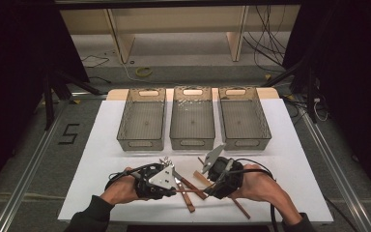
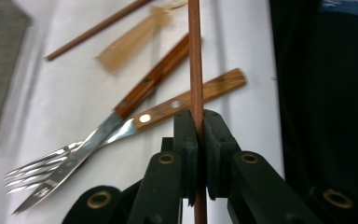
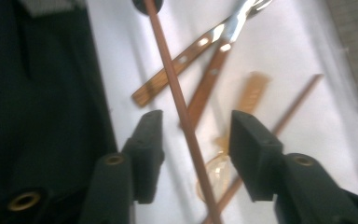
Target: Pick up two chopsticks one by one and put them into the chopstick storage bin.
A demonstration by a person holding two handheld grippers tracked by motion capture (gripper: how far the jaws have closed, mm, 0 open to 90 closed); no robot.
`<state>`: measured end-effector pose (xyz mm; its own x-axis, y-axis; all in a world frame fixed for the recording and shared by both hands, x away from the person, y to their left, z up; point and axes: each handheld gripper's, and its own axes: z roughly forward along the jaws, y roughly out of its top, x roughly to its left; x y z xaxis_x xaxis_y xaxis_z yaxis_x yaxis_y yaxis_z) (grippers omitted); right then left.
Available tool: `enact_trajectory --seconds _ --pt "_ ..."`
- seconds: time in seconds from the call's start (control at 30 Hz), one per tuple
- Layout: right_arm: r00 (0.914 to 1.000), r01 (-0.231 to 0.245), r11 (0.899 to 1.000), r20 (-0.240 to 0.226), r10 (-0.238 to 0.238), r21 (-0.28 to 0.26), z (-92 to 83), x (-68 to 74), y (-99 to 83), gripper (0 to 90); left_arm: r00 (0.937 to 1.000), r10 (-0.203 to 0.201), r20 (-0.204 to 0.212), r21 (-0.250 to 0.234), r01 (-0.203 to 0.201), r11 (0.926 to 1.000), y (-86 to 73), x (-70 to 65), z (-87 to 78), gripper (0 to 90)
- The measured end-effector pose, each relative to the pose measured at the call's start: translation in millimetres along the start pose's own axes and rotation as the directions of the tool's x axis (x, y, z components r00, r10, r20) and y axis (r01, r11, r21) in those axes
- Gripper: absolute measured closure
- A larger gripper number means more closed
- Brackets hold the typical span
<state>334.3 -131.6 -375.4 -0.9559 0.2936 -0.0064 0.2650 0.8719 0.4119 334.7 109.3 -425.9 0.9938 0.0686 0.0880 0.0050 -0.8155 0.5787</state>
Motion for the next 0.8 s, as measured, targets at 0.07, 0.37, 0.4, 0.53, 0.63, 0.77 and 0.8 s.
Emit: enact_trajectory --seconds 0.07,0.37,0.4,0.53,0.63,0.77,0.8 --pt "0.9963 -0.082 0.993 0.019 0.084 -0.081 -9.5 -6.4 -10.3 45.4 0.9993 -0.023 -0.029 -0.002 0.023 0.9997 -1.0 2.3 -2.0 84.7" --pt "0.9559 -0.262 0.934 0.067 0.286 -0.242 -15.4 -19.6 -45.6 33.2 0.9660 -0.236 -0.106 -0.089 0.227 0.9697 -12.8 22.8 -17.5 84.7" --pt "0.9470 -0.286 0.923 0.071 0.313 -0.256 -16.0 -20.1 -49.0 32.6 0.9497 -0.288 -0.122 -0.110 0.276 0.9549 -15.8 27.3 -22.8 84.7" --pt "0.9157 -0.360 0.889 0.077 0.395 -0.283 -14.2 -23.3 -61.4 30.4 0.9164 -0.365 -0.164 -0.154 0.342 0.9270 -20.5 34.8 -32.4 84.7" --pt "0.9031 -0.388 0.881 0.080 0.422 -0.271 -8.3 -24.2 -69.5 30.2 0.9018 -0.392 -0.182 -0.167 0.365 0.9161 -23.7 39.5 -37.8 84.8" --pt "0.8907 -0.411 0.870 0.083 0.447 -0.273 -0.2 -22.0 -78.7 30.2 0.8626 -0.459 -0.213 -0.213 0.417 0.8835 -31.8 50.0 -48.4 84.8" --pt "0.8907 -0.411 0.870 0.083 0.447 -0.273 -0.2 -22.0 -78.7 30.2 0.8545 -0.472 -0.217 -0.221 0.428 0.8763 -33.8 52.7 -50.6 84.8"
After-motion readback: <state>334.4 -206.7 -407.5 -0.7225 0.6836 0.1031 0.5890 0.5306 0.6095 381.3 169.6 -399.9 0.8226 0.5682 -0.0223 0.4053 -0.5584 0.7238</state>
